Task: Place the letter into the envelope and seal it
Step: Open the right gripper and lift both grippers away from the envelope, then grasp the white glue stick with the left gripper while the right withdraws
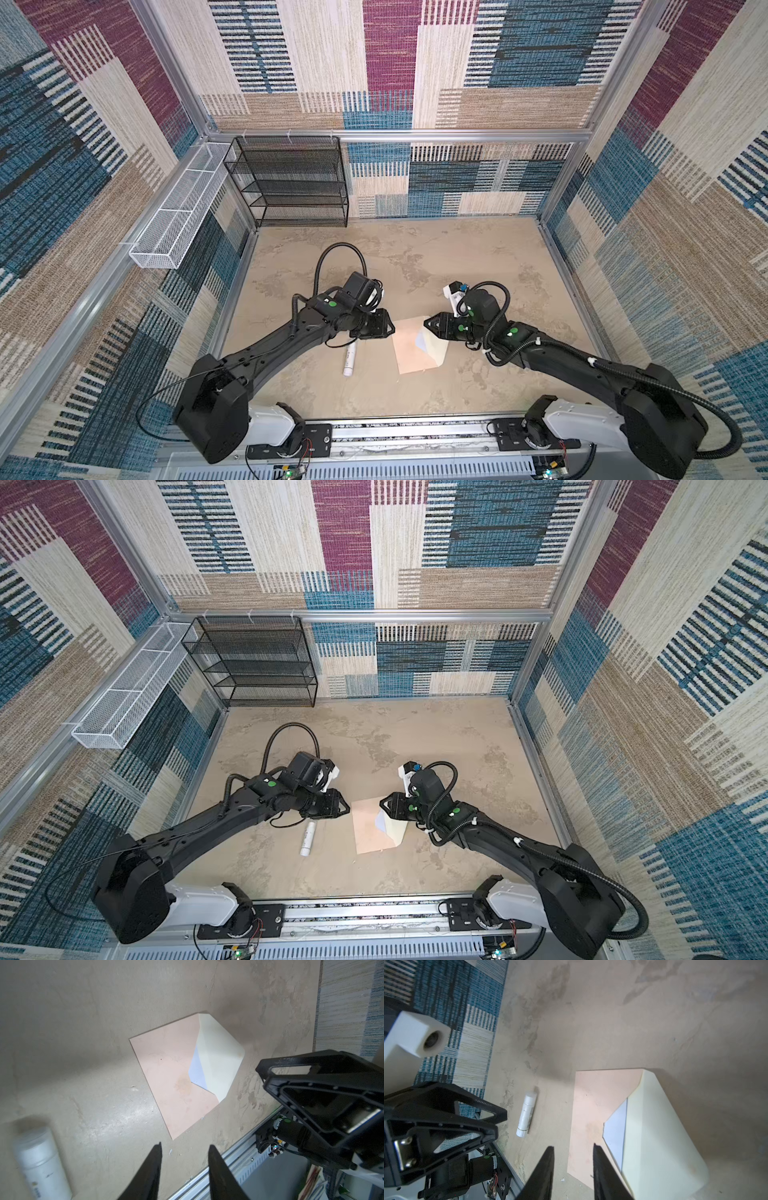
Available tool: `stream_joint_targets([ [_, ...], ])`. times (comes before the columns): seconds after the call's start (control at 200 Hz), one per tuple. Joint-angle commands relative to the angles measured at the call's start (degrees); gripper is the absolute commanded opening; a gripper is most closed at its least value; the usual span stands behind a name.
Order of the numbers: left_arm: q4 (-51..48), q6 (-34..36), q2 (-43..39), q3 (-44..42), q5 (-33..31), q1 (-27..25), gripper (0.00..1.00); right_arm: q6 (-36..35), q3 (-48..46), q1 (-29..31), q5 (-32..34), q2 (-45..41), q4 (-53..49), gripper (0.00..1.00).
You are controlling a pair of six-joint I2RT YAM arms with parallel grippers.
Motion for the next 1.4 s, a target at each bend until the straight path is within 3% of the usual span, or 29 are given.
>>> stream_joint_targets([
  [0.0,-11.44,2.56,-2.62,2.11,-9.06,-0.01,0.42,-5.66,-2.08,0.60,1.61,-4.64,7.31,0.35],
  [0.195,-20.52,0.67,-8.33,1.82,-17.42,0.01,0.47,-14.56,-8.41,4.08,3.10,-13.22,16.23,0.34],
  [0.336,-26.18,-1.30,-10.50,-0.56,-22.16,0.04,0.54,-19.40,-10.44,8.11,4.00,-14.34,19.97,0.35],
  [0.536,-26.06,-1.57,-6.55,-4.13,-20.37,0.15,0.61,-27.94,-11.59,17.28,7.55,-12.32,23.06,0.37],
  [0.771,-19.34,-0.17,-2.14,-6.51,-17.05,1.04,0.67,-31.69,-13.03,22.91,8.69,-8.60,26.97,0.39],
  [1.027,-15.05,1.97,3.76,-7.61,-13.83,4.23,0.57,-30.92,-12.38,24.71,9.73,-3.84,28.14,0.40],
  [1.392,-15.13,3.79,10.10,-5.77,-14.60,4.70,0.39,-30.00,-13.72,24.75,10.63,-2.36,29.57,0.40],
])
